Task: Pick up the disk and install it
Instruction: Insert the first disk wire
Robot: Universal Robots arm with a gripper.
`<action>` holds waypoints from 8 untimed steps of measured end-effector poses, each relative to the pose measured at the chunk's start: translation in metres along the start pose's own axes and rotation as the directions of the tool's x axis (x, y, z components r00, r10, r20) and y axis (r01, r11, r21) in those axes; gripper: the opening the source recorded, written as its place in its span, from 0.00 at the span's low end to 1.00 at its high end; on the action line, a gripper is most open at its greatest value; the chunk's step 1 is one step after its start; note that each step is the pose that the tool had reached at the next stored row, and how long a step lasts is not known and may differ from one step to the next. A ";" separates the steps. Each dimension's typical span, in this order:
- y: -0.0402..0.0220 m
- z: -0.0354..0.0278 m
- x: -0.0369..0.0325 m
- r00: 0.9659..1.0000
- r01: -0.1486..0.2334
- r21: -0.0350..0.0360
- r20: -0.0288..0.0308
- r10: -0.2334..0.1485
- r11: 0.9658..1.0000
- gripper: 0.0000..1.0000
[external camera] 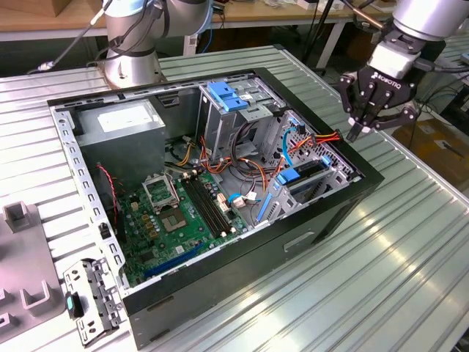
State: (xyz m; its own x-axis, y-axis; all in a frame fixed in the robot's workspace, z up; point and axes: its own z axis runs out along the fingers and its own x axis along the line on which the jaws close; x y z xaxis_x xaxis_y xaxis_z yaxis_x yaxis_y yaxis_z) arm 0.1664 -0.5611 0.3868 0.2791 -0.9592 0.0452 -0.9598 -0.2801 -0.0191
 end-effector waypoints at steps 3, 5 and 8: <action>-0.0041 0.0003 0.0005 1.000 0.023 0.001 0.001 -0.023 1.000 0.11; -0.0041 0.0005 0.0006 0.998 0.059 0.003 0.001 -0.059 0.998 0.11; -0.0041 0.0008 0.0006 0.992 0.124 0.006 0.002 -0.124 0.992 0.11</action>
State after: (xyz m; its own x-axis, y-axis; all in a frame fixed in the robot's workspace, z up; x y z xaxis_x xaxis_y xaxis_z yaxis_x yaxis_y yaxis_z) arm 0.1705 -0.5606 0.3861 0.3956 -0.9173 0.0451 -0.9177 -0.3968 -0.0191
